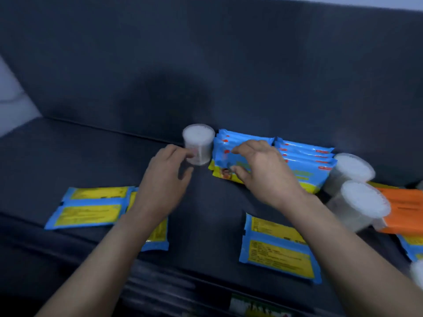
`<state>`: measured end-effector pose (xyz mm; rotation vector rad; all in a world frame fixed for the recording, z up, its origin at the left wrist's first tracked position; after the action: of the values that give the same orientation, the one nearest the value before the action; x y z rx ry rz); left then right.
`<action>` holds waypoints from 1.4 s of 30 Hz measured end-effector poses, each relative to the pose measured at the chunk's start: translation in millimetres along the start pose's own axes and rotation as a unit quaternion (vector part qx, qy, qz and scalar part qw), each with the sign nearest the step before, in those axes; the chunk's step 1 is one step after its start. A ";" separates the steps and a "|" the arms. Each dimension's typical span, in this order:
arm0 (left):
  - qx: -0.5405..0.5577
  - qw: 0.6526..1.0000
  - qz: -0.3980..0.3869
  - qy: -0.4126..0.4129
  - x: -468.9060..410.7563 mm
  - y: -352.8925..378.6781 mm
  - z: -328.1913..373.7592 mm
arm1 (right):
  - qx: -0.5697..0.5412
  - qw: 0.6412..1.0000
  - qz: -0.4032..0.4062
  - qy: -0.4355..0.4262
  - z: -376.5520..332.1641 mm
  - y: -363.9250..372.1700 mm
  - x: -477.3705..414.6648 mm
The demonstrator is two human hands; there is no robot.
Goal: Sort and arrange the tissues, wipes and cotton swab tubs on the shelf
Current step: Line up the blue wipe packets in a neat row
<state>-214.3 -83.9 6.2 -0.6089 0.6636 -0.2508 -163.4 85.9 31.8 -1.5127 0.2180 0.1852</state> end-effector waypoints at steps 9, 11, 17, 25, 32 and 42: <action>-0.106 0.974 0.094 -0.179 96.1 -86.9 -30.0 | -0.059 0.971 -0.047 -0.227 -111.5 21.0 -10.3; -0.128 0.965 0.100 -0.207 116.4 -98.8 -34.9 | -0.057 0.963 -0.076 -0.251 -130.4 29.1 -7.5; -0.143 0.954 0.089 -0.247 142.2 -118.5 -53.3 | -0.066 0.955 -0.150 -0.246 -158.5 43.4 1.3; -0.108 0.966 -0.061 -0.225 111.5 -108.6 -92.7 | -0.038 0.972 -0.216 -0.081 -161.2 60.5 6.6; -0.127 0.948 -0.179 -0.228 95.7 -103.2 -124.5 | -0.082 0.951 -0.287 0.076 -162.7 71.3 9.7; -0.201 0.961 -0.149 -0.115 78.1 -112.5 -109.6 | -0.185 0.912 -0.307 0.200 -160.4 71.1 7.5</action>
<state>-228.0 -254.2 -33.5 -1.1144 0.3943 -0.3217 -178.6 -70.8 -46.0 -1.9148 0.0195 -0.6249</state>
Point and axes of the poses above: each hand's wrist, its own x-axis away from the middle knuckle, its own y-axis out of the palm, z = x × y, the point moved 5 cm from there along -x, towards the middle knuckle, and after that the axes turned 14 degrees about x, right-handed, at the moved point
